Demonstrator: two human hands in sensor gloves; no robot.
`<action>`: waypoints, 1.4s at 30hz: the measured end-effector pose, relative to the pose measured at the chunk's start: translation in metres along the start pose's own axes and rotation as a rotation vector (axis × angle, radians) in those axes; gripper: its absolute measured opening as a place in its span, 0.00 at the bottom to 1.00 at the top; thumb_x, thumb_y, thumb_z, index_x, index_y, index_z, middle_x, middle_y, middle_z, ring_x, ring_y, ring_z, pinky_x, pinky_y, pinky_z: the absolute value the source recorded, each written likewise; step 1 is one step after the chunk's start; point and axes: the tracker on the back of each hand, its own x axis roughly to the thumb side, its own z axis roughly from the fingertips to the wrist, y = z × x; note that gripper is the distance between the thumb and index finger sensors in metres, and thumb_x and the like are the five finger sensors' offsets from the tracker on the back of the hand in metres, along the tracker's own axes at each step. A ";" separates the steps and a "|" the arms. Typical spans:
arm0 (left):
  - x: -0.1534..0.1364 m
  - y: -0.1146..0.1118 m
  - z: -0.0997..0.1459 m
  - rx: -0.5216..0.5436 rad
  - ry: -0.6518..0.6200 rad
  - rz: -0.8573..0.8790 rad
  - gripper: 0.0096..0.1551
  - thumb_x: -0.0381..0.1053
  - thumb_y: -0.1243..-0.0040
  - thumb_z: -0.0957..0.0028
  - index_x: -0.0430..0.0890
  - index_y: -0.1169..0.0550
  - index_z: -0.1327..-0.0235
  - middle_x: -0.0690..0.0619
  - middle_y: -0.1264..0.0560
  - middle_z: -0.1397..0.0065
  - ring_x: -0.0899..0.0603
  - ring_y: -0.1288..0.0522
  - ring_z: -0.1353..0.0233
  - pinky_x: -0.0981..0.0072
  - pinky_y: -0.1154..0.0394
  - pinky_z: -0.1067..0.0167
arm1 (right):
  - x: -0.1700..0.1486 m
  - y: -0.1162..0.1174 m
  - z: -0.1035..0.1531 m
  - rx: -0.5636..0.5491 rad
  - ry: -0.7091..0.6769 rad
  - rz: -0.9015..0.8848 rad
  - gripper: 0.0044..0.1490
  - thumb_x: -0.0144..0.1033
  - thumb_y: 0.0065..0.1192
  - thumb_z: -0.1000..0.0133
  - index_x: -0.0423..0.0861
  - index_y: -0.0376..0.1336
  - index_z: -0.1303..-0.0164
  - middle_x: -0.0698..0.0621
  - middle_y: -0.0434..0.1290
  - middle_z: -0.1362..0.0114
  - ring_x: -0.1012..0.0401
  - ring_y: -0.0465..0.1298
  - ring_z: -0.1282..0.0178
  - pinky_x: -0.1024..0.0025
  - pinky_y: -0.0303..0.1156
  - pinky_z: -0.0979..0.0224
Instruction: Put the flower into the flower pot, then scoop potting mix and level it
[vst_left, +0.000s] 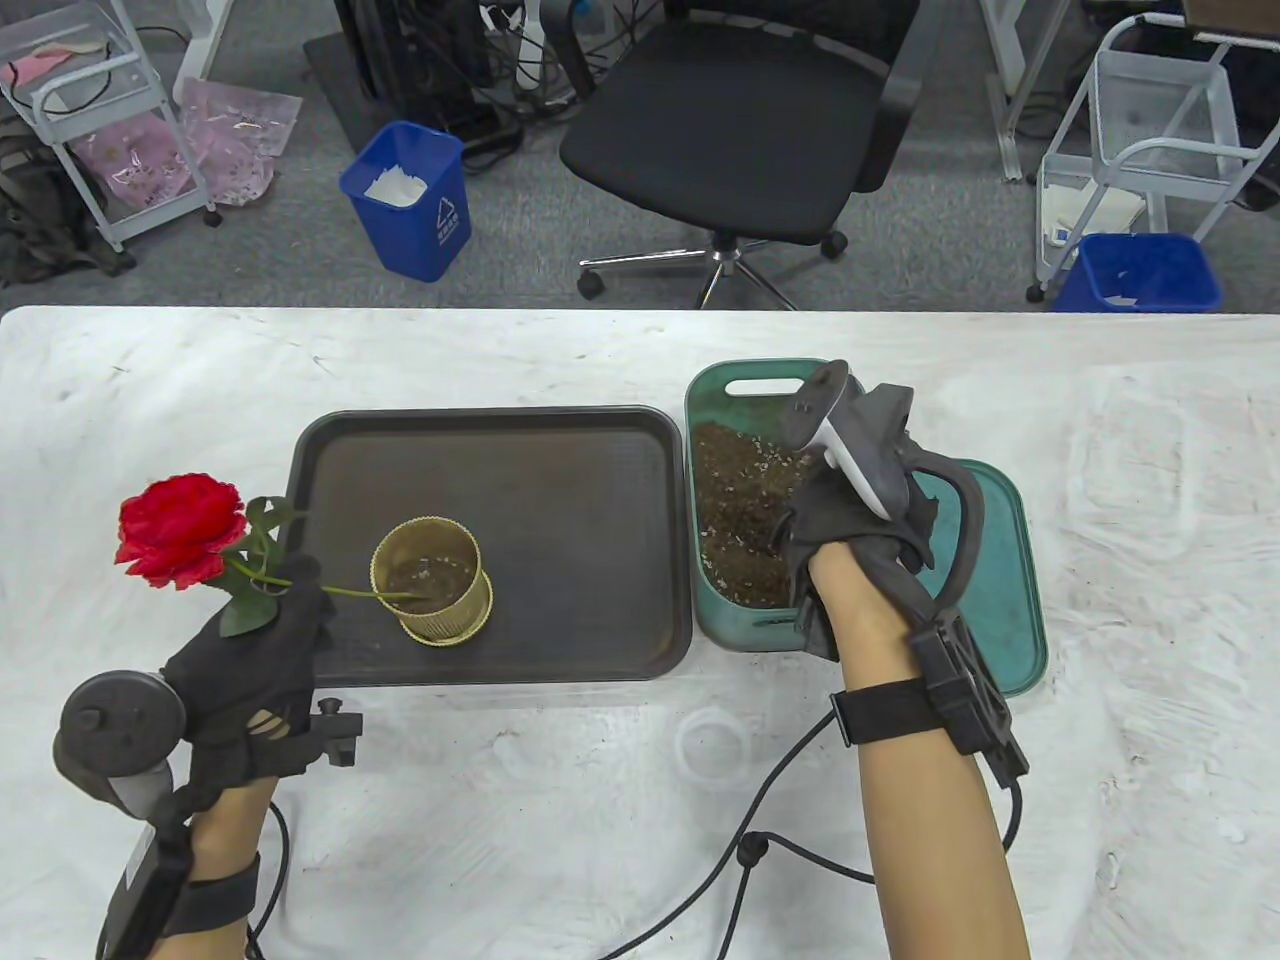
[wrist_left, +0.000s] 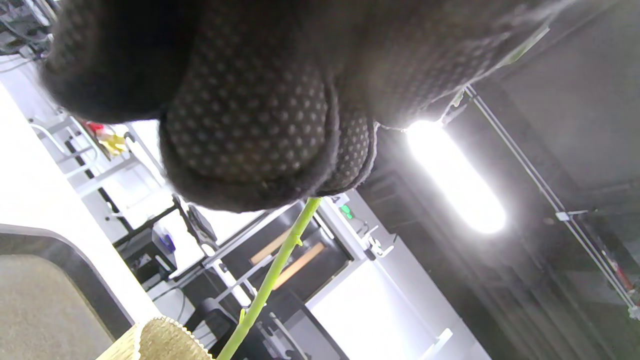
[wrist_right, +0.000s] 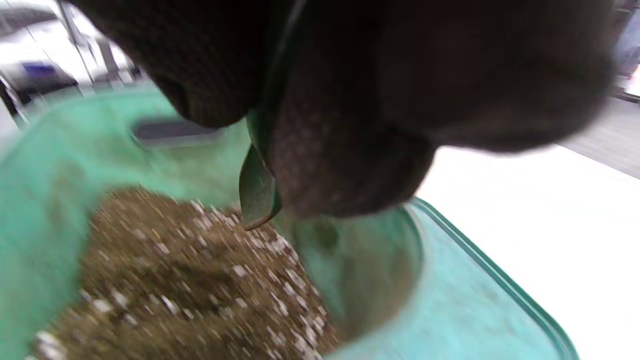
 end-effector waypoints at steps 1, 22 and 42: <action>0.000 0.000 0.000 0.000 0.001 0.002 0.22 0.58 0.30 0.54 0.48 0.13 0.51 0.55 0.11 0.57 0.51 0.08 0.71 0.63 0.12 0.67 | 0.002 0.007 -0.008 0.034 0.018 0.044 0.32 0.40 0.68 0.52 0.36 0.69 0.41 0.40 0.84 0.54 0.53 0.87 0.74 0.64 0.85 0.75; 0.000 0.000 0.000 0.004 0.004 0.000 0.22 0.58 0.30 0.54 0.48 0.13 0.51 0.55 0.11 0.57 0.51 0.08 0.71 0.63 0.12 0.67 | -0.002 0.037 -0.038 0.359 -0.117 -0.219 0.32 0.39 0.64 0.51 0.33 0.69 0.42 0.40 0.84 0.57 0.54 0.86 0.77 0.66 0.84 0.78; 0.000 -0.001 0.000 0.000 0.004 0.007 0.22 0.58 0.30 0.54 0.49 0.13 0.51 0.55 0.11 0.57 0.51 0.08 0.71 0.63 0.12 0.67 | 0.000 0.048 -0.045 0.411 -0.156 -0.587 0.33 0.40 0.63 0.51 0.33 0.68 0.42 0.40 0.83 0.56 0.56 0.87 0.76 0.68 0.85 0.78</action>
